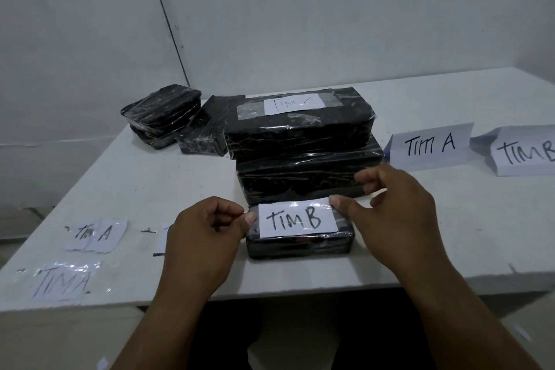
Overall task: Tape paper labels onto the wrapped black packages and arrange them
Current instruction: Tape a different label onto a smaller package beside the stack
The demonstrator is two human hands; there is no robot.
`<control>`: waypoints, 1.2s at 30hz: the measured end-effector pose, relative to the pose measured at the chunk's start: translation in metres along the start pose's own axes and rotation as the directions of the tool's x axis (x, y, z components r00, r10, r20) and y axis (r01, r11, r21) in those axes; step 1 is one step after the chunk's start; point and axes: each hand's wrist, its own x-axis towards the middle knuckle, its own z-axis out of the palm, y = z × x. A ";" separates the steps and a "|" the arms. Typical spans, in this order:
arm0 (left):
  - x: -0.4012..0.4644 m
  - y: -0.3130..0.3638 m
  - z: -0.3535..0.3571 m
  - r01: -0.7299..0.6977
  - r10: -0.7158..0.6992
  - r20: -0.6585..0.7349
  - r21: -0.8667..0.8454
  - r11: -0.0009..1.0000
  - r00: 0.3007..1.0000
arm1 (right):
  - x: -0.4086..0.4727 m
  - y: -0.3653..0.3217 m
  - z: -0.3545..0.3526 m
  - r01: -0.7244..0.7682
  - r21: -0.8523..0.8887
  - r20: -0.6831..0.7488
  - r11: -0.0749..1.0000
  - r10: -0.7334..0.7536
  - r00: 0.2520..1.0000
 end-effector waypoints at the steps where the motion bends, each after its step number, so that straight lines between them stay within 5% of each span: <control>1: -0.001 0.000 0.000 -0.010 0.010 0.010 0.018 1.000 1.000 | 0.001 0.003 0.000 0.010 -0.009 -0.015 1.000 -0.010 1.000; 6: -0.003 0.001 0.000 -0.032 0.030 0.030 0.082 0.996 0.999 | -0.009 0.000 -0.001 0.196 -0.095 -0.131 0.976 -0.208 0.969; 9: -0.004 0.003 0.001 -0.026 0.024 0.027 0.110 0.994 0.999 | -0.026 -0.012 0.007 0.313 -0.187 0.042 0.931 -0.311 0.950; 13: -0.003 0.004 0.003 -0.020 0.015 0.046 0.111 0.994 0.999 | -0.039 -0.014 0.026 0.350 -0.357 0.410 0.866 -0.191 0.892; 22: -0.004 0.007 0.000 -0.013 -0.007 0.060 0.329 0.944 0.998 | -0.048 -0.005 0.034 0.253 -0.362 0.351 0.897 -0.120 0.929; 25: -0.012 0.011 0.001 -0.235 0.283 -0.063 0.404 0.884 0.957 | -0.047 -0.007 0.033 0.294 -0.433 0.340 0.852 -0.148 0.929; 28: -0.021 0.008 0.010 -0.470 0.464 0.106 0.349 0.811 0.879 | -0.046 -0.004 0.033 0.417 -0.459 0.401 0.785 -0.236 0.885; 31: -0.027 -0.009 0.020 -0.601 0.501 0.349 0.299 0.742 0.792 | -0.047 0.005 0.037 0.459 -0.484 0.429 0.746 -0.255 0.867; 36: -0.031 -0.028 0.019 -0.647 0.512 0.404 0.365 0.669 0.758 | -0.048 0.008 0.042 0.425 -0.496 0.368 0.757 -0.260 0.893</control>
